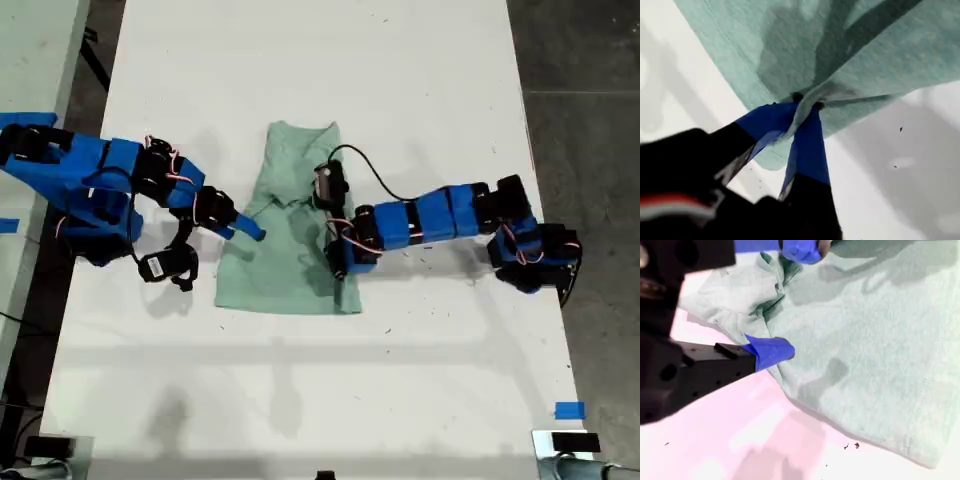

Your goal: Fold tshirt

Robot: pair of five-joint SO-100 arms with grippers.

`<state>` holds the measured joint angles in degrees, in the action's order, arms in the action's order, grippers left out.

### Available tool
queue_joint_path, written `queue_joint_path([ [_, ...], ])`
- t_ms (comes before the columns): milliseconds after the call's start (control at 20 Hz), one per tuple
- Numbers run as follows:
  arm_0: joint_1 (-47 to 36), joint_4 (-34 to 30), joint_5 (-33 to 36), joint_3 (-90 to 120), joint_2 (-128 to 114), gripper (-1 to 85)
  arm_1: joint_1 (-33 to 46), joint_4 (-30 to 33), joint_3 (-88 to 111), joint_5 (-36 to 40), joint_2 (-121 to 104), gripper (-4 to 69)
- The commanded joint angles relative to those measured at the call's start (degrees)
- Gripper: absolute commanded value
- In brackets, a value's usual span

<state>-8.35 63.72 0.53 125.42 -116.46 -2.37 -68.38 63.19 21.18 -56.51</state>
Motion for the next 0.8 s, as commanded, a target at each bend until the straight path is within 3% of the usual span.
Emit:
queue_joint_path([
  [0, 0.3, -1.5, -0.5, -0.5, -3.3, 26.8, 0.6, 2.4, -7.3, -1.8, 3.3, 8.4],
  [50, 0.2, -1.1, -0.6, -0.5, -3.3, 26.9, 0.6, 1.1, -9.0, -1.8, 3.7, 30.3],
  [100, 0.1, -0.7, -0.6, -0.5, -3.3, 26.9, 0.6, -0.8, -10.7, -0.7, 3.4, 38.2],
  [500, -0.3, 1.5, -2.5, -1.1, -3.5, 27.7, 4.8, -23.9, -18.5, 3.9, -15.1, 30.5],
  [600, -0.4, 1.7, -2.5, -1.6, -3.5, 27.5, 4.8, -25.2, -17.8, 4.9, -16.3, 29.4],
  [750, -0.7, 2.1, -2.5, -2.5, -3.5, 27.3, 2.5, -19.8, -16.3, 5.2, -11.4, 28.3],
])
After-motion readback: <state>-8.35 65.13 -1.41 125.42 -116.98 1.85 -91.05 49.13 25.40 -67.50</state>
